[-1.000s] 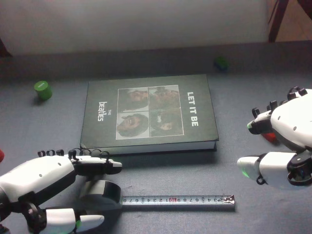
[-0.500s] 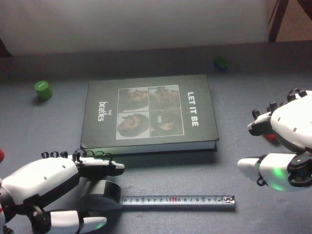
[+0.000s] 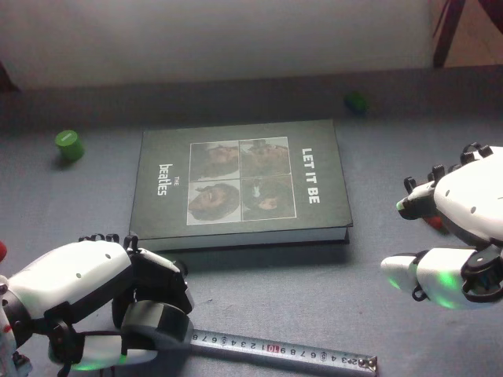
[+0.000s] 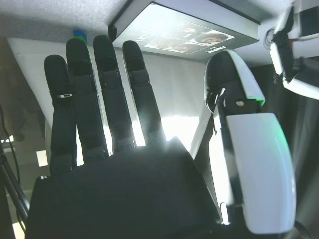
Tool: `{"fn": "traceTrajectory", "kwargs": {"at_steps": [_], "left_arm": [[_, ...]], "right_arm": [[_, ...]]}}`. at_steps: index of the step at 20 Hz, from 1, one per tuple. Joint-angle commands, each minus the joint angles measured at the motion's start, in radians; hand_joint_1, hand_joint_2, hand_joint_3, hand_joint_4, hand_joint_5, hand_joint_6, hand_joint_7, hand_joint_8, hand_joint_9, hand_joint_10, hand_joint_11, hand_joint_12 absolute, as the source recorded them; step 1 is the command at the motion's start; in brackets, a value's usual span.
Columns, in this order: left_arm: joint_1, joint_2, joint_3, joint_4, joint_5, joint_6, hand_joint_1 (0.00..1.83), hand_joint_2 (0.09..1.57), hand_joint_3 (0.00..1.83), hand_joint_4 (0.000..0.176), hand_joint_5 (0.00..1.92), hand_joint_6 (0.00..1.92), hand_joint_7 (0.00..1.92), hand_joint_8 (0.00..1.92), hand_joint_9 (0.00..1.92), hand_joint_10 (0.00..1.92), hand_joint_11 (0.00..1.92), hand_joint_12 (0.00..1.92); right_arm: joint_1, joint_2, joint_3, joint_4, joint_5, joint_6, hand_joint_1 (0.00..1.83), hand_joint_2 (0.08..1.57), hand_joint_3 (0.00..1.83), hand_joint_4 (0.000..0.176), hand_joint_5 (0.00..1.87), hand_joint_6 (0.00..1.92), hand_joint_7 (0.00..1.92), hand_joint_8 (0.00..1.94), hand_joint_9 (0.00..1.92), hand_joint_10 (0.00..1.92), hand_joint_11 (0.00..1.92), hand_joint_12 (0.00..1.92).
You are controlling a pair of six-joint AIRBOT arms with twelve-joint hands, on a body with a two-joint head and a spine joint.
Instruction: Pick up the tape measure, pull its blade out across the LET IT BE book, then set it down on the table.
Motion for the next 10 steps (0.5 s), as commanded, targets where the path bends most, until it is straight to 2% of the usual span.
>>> {"fn": "traceTrajectory", "kwargs": {"at_steps": [1,6,10], "left_arm": [[0.001,-0.003,-0.005,0.014,-0.068,-0.008,1.38,1.05,0.0,0.0,1.07,0.65,1.04,0.83,1.15,0.98,1.07,0.9],[-0.013,0.038,-0.023,0.019,-0.102,-0.048,1.39,1.06,0.0,0.0,1.05,0.6,1.03,0.88,1.15,1.01,1.07,0.89],[-0.082,0.111,-0.055,0.004,-0.07,-0.072,1.39,1.07,0.0,0.0,0.97,0.76,1.04,0.85,1.15,1.0,1.05,0.86]], "right_arm": [[0.006,0.002,-0.004,-0.068,-0.019,0.0,0.17,1.2,0.0,0.008,0.51,0.01,0.61,0.01,0.63,0.01,0.22,0.94],[0.01,0.002,-0.004,-0.073,-0.017,0.0,0.17,1.2,0.0,0.008,0.51,0.0,0.61,0.0,0.62,0.01,0.22,0.94],[0.024,-0.003,-0.003,-0.128,-0.018,0.001,0.17,1.21,0.0,0.007,0.51,0.0,0.61,0.0,0.63,0.01,0.22,0.94]]}}
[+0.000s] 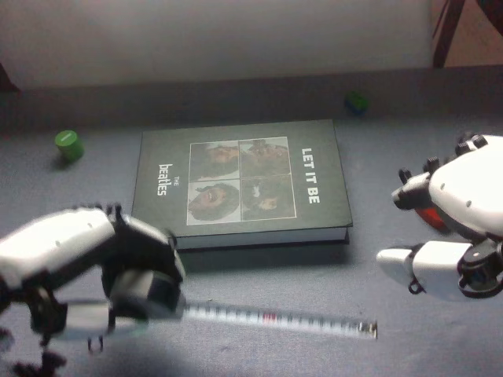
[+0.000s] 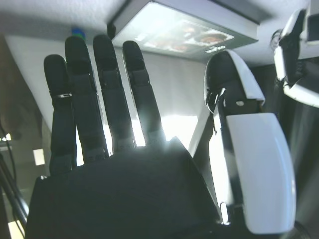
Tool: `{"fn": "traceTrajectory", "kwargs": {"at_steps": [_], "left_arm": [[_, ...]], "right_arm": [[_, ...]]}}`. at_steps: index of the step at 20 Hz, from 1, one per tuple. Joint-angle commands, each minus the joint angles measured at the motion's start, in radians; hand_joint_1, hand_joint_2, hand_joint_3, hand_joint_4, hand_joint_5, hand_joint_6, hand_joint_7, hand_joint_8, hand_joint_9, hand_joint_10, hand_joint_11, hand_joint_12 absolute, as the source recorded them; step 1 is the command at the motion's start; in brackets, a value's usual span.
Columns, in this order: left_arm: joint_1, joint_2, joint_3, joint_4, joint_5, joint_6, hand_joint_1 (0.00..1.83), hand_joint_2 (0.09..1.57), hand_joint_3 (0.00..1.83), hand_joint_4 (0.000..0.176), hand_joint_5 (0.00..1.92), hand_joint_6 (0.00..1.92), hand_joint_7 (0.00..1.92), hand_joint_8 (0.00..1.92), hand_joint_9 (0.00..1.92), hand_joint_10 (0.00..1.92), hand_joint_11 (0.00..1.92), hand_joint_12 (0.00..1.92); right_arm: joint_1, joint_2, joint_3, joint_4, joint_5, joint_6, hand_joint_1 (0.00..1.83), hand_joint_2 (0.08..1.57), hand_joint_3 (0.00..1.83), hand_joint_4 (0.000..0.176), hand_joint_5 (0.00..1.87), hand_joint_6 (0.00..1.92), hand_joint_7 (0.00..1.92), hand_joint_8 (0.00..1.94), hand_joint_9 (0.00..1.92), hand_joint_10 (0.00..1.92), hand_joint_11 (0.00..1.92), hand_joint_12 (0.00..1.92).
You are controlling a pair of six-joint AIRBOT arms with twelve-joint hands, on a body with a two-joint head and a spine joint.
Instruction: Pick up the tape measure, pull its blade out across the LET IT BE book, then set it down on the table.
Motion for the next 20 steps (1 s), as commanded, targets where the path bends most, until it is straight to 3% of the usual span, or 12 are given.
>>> {"fn": "traceTrajectory", "kwargs": {"at_steps": [1,4,8,11,15,18,20], "left_arm": [[-0.027,0.012,-0.005,0.004,-0.091,-0.014,1.39,1.07,0.0,0.0,0.97,0.78,1.04,0.84,1.15,0.99,1.05,0.86],[-0.116,0.052,-0.014,-0.016,-0.054,-0.035,1.38,1.07,0.0,0.0,0.97,0.79,1.02,0.87,1.13,1.04,1.07,0.91],[-0.266,0.066,0.029,0.004,0.107,-0.033,1.39,1.07,0.0,0.0,0.98,0.74,1.04,0.86,1.12,1.04,1.05,0.92],[-0.367,0.065,0.081,0.024,0.224,-0.025,1.38,1.08,0.0,0.0,0.97,0.78,1.0,0.91,1.11,1.05,1.04,0.91],[-0.486,0.054,0.171,0.064,0.362,-0.023,1.38,1.08,0.0,0.0,0.96,0.79,1.0,0.92,1.11,1.05,1.04,0.9],[-0.525,0.057,0.199,0.064,0.409,-0.026,1.38,1.09,0.0,0.0,0.97,0.81,0.98,0.93,1.08,1.08,1.03,0.89],[-0.534,0.06,0.212,0.057,0.431,-0.037,1.38,1.1,0.0,0.0,0.92,0.89,0.94,0.98,1.03,1.13,1.02,0.91]], "right_arm": [[0.017,0.002,-0.004,-0.072,-0.02,0.001,0.17,1.21,0.0,0.007,0.51,0.0,0.61,0.0,0.63,0.01,0.22,0.94],[0.04,-0.006,-0.003,-0.072,-0.028,-0.014,0.43,1.08,0.0,0.0,0.49,0.0,0.6,0.0,0.59,0.0,0.19,0.92],[0.107,-0.032,0.016,-0.083,-0.056,-0.021,0.78,1.0,0.0,0.0,0.52,0.0,0.64,0.0,0.55,0.0,0.18,0.87],[0.16,-0.069,0.044,-0.083,-0.097,-0.025,0.9,1.07,0.01,0.0,0.57,0.0,0.66,0.0,0.67,0.03,0.35,0.89],[0.206,-0.105,0.06,-0.074,-0.1,-0.047,0.98,1.12,0.0,0.0,0.67,0.01,0.79,0.02,0.75,0.02,0.42,0.89],[0.25,-0.106,0.06,0.038,-0.087,-0.11,1.01,1.11,0.0,0.0,0.82,0.02,0.88,0.01,0.85,0.03,0.47,0.96],[0.263,-0.109,0.062,0.043,-0.087,-0.116,1.01,1.11,0.0,0.0,0.86,0.03,0.9,0.02,0.87,0.04,0.48,0.97]]}}
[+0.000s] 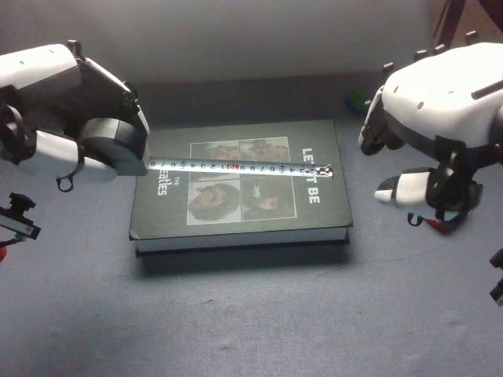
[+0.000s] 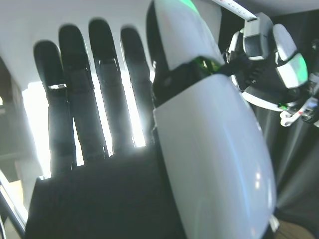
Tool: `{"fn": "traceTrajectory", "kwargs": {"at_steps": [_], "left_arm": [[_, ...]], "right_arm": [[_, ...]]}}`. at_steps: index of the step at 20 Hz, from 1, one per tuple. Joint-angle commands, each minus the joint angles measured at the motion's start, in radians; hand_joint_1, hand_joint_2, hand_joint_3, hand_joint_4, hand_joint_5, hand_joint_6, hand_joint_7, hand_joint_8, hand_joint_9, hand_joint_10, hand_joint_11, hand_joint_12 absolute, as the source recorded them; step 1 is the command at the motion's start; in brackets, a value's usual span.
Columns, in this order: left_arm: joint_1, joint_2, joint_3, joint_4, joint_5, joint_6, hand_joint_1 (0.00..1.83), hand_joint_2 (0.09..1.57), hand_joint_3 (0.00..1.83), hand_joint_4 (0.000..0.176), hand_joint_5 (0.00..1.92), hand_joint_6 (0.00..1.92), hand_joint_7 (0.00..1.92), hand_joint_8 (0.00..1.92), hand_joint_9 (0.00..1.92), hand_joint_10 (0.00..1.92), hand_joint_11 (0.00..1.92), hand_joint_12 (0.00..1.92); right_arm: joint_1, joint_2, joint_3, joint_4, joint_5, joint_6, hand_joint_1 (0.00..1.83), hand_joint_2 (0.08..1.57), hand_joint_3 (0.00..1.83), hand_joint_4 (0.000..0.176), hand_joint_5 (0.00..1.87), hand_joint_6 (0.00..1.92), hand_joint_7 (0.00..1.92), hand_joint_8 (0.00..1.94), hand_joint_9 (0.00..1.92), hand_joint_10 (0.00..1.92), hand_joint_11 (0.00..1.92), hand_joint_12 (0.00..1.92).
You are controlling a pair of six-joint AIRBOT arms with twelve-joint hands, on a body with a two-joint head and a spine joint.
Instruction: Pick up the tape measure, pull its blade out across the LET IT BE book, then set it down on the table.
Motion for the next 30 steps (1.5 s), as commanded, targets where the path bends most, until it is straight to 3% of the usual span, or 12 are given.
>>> {"fn": "traceTrajectory", "kwargs": {"at_steps": [1,7,8,9,12,13,15,16,17,18,20,30], "left_arm": [[-0.013,0.005,0.009,-0.035,-0.102,-0.012,1.38,1.09,0.0,0.0,0.95,0.83,0.98,0.95,1.07,1.1,1.01,0.93],[-0.007,-0.003,0.009,-0.09,-0.085,-0.009,1.38,1.08,0.0,0.0,0.99,0.77,0.99,0.93,1.1,1.06,1.04,0.92],[-0.008,-0.003,0.006,-0.091,-0.079,-0.009,1.38,1.08,0.0,0.0,0.99,0.77,0.99,0.93,1.1,1.06,1.04,0.92],[-0.008,-0.003,0.004,-0.092,-0.078,-0.009,1.38,1.08,0.0,0.0,0.99,0.77,0.99,0.92,1.1,1.06,1.04,0.92],[-0.009,-0.004,0.0,-0.092,-0.076,-0.013,1.38,1.09,0.0,0.0,0.96,0.83,0.95,0.95,1.06,1.11,1.05,0.91],[-0.007,-0.004,0.001,-0.092,-0.074,-0.016,1.38,1.1,0.0,0.0,0.94,0.87,0.93,0.97,1.04,1.12,1.05,0.91],[-0.004,-0.005,0.006,-0.092,-0.071,-0.021,1.38,1.08,0.0,0.0,0.98,0.81,0.99,0.9,1.1,1.06,1.06,0.9],[-0.003,-0.005,0.008,-0.092,-0.07,-0.021,1.38,1.08,0.0,0.0,0.97,0.81,0.99,0.9,1.11,1.05,1.06,0.9],[-0.003,-0.006,0.012,-0.092,-0.067,-0.021,1.38,1.08,0.0,0.0,0.97,0.81,0.99,0.9,1.11,1.04,1.06,0.9],[-0.003,-0.009,0.017,-0.092,-0.067,-0.023,1.38,1.08,0.0,0.0,0.97,0.81,0.99,0.9,1.11,1.04,1.06,0.9],[-0.005,-0.01,0.021,-0.092,-0.067,-0.024,1.38,1.08,0.0,0.0,0.98,0.79,0.99,0.91,1.11,1.04,1.06,0.89],[-0.01,-0.011,0.024,-0.097,-0.065,-0.023,1.38,1.08,0.0,0.0,0.96,0.81,0.99,0.91,1.1,1.06,1.05,0.9]], "right_arm": [[0.021,0.0,0.005,-0.085,-0.003,-0.002,1.01,1.11,0.0,0.0,0.86,0.03,0.91,0.02,0.88,0.04,0.48,0.98],[0.068,-0.107,0.093,-0.151,0.007,0.079,1.04,1.09,0.0,0.0,0.91,0.02,0.99,0.02,0.96,0.04,0.58,0.98],[0.065,-0.127,0.112,-0.178,0.008,0.091,1.08,1.14,0.0,0.0,0.94,0.82,1.01,0.01,0.98,0.03,0.61,0.97],[0.059,-0.151,0.135,-0.207,0.01,0.095,1.07,1.15,0.0,0.0,0.91,1.04,1.03,0.01,0.99,0.03,0.61,0.97],[0.034,-0.222,0.213,-0.245,0.021,0.098,1.08,1.15,0.0,0.0,0.9,1.09,1.04,0.01,1.0,0.02,0.6,0.99],[0.03,-0.239,0.23,-0.24,0.02,0.098,1.18,1.14,0.0,0.0,0.87,1.11,1.03,0.77,1.02,0.02,0.62,0.99],[0.03,-0.272,0.264,-0.216,0.01,0.098,1.2,1.17,0.0,0.0,0.75,1.23,0.99,1.06,1.03,0.02,0.6,1.01],[0.031,-0.279,0.27,-0.212,0.006,0.098,1.08,1.11,0.0,0.0,0.75,0.56,0.86,0.54,1.0,0.01,0.58,1.01],[0.032,-0.29,0.277,-0.212,0.003,0.099,1.07,1.1,0.0,0.0,0.82,0.23,0.91,0.25,1.0,0.01,0.57,0.98],[0.031,-0.3,0.279,-0.212,0.002,0.1,1.28,1.12,0.0,0.0,0.88,0.08,0.95,0.88,1.0,0.01,0.58,0.98],[0.026,-0.309,0.279,-0.212,0.003,0.101,1.33,1.13,0.0,0.0,0.9,0.04,0.92,1.09,1.01,0.01,0.58,0.99],[0.014,-0.313,0.279,-0.212,0.011,0.107,1.33,1.14,0.0,0.0,0.9,0.02,0.91,1.11,1.03,0.01,0.6,1.01]]}}
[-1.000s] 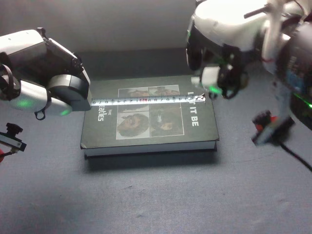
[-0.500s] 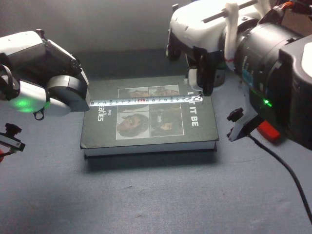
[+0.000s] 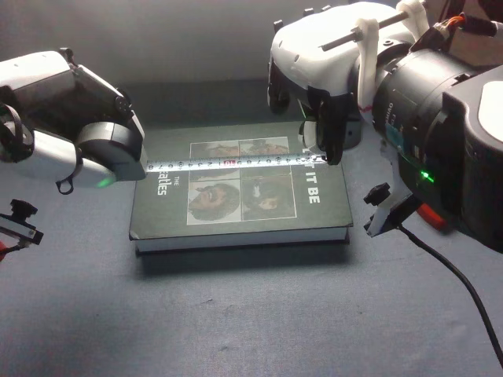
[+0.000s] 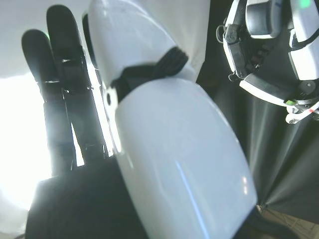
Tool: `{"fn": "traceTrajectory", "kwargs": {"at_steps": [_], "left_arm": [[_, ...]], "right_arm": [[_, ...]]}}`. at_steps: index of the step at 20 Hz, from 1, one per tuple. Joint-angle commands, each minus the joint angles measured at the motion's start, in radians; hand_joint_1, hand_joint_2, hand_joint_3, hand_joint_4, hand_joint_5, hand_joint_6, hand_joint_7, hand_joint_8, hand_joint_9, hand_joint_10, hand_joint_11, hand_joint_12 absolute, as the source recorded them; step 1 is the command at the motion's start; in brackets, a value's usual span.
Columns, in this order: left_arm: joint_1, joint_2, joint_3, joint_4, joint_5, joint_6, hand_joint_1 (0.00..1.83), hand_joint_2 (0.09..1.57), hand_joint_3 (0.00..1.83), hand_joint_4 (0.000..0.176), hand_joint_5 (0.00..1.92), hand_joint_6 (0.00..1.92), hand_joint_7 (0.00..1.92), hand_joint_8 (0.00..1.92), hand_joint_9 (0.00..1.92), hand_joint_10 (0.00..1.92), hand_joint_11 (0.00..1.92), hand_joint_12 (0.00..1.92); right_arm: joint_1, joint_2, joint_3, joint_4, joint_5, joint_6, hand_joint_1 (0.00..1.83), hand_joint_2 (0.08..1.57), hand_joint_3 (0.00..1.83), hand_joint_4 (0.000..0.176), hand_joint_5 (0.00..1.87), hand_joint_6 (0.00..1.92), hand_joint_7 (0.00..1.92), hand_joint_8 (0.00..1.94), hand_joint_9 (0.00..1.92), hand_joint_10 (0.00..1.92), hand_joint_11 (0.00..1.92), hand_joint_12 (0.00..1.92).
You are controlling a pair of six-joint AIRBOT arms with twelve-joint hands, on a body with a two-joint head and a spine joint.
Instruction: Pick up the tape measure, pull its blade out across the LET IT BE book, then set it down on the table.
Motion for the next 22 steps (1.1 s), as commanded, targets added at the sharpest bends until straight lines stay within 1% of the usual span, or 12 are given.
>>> {"fn": "traceTrajectory", "kwargs": {"at_steps": [1,2,3,4,7,8,10,12,15,16,17,22], "left_arm": [[-0.016,0.0,0.005,-0.01,-0.111,-0.006,1.38,1.08,0.0,0.0,0.98,0.8,0.98,0.92,1.1,1.06,1.04,0.89],[-0.021,-0.002,0.007,-0.01,-0.11,-0.002,1.38,1.09,0.0,0.0,0.95,0.82,0.98,0.95,1.1,1.06,1.04,0.89],[-0.022,-0.002,0.007,-0.01,-0.109,-0.001,1.37,1.09,0.0,0.0,0.95,0.86,0.94,0.98,1.08,1.07,1.04,0.88],[-0.023,-0.002,0.007,-0.007,-0.109,0.001,1.37,1.1,0.0,0.0,0.95,0.88,0.92,1.0,1.07,1.09,1.04,0.88],[-0.024,-0.002,0.006,-0.002,-0.104,0.001,1.37,1.09,0.0,0.0,0.94,0.88,0.96,0.96,1.08,1.08,1.04,0.88],[-0.025,-0.002,0.006,0.007,-0.104,0.001,1.38,1.1,0.0,0.0,0.92,0.91,0.93,0.99,1.04,1.12,1.04,0.88],[-0.026,-0.002,0.006,0.01,-0.102,0.001,1.37,1.09,0.0,0.0,0.96,0.84,0.97,0.95,1.08,1.07,1.04,0.88],[-0.026,-0.002,0.005,0.01,-0.102,0.001,1.37,1.09,0.0,0.0,0.97,0.82,0.97,0.95,1.09,1.07,1.05,0.88],[-0.026,-0.002,0.007,0.011,-0.102,0.001,1.38,1.08,0.0,0.0,0.98,0.8,0.98,0.95,1.1,1.06,1.05,0.89],[-0.027,-0.002,0.008,0.011,-0.102,0.001,1.38,1.1,0.0,0.0,0.94,0.86,0.93,1.01,1.04,1.12,1.04,0.89],[-0.027,-0.002,0.008,0.011,-0.102,0.001,1.38,1.1,0.0,0.0,0.94,0.87,0.92,1.03,1.03,1.14,1.04,0.89],[-0.027,-0.003,0.009,0.011,-0.102,0.001,1.38,1.11,0.0,0.0,0.91,0.9,0.93,1.03,1.02,1.15,1.03,0.9]], "right_arm": [[0.012,0.005,-0.001,-0.083,-0.013,0.002,1.33,1.14,0.0,0.0,0.89,0.01,0.91,1.11,1.02,0.01,0.6,1.01],[0.017,0.003,-0.001,-0.082,-0.014,0.016,1.12,1.11,0.0,0.0,0.83,0.0,0.82,0.5,0.96,0.0,0.55,0.98],[0.019,0.0,-0.001,-0.081,-0.018,0.017,1.06,1.1,0.0,0.0,0.79,0.0,0.84,0.2,0.91,0.0,0.51,0.96],[0.02,-0.002,-0.001,-0.08,-0.027,0.017,1.03,1.1,0.0,0.0,0.76,0.0,0.85,0.08,0.87,0.0,0.47,0.93],[0.031,-0.011,0.003,-0.069,-0.035,0.017,1.0,1.1,0.0,0.0,0.71,0.0,0.81,0.02,0.79,0.0,0.4,0.91],[0.039,-0.02,0.011,-0.069,-0.036,0.017,1.0,1.1,0.0,0.0,0.69,0.0,0.8,0.01,0.79,0.0,0.4,0.91],[0.044,-0.035,0.023,-0.051,-0.039,0.004,0.99,1.09,0.0,0.0,0.67,0.0,0.8,0.01,0.78,0.0,0.39,0.91],[0.029,-0.054,0.036,-0.029,-0.038,-0.012,0.99,1.09,0.0,0.0,0.67,0.0,0.8,0.01,0.78,0.0,0.39,0.91],[0.015,-0.077,0.062,-0.03,-0.016,-0.027,0.99,1.09,0.0,0.0,0.67,0.0,0.8,0.01,0.78,0.0,0.4,0.91],[0.014,-0.082,0.072,-0.03,-0.014,-0.024,0.99,1.09,0.0,0.0,0.67,0.0,0.8,0.01,0.79,0.0,0.4,0.91],[0.014,-0.087,0.084,-0.03,-0.011,-0.022,0.99,1.09,0.0,0.0,0.67,0.0,0.8,0.01,0.79,0.0,0.4,0.91],[-0.007,-0.109,0.122,-0.027,0.004,-0.028,0.98,1.1,0.0,0.0,0.65,0.0,0.8,0.0,0.76,0.0,0.38,0.91]]}}
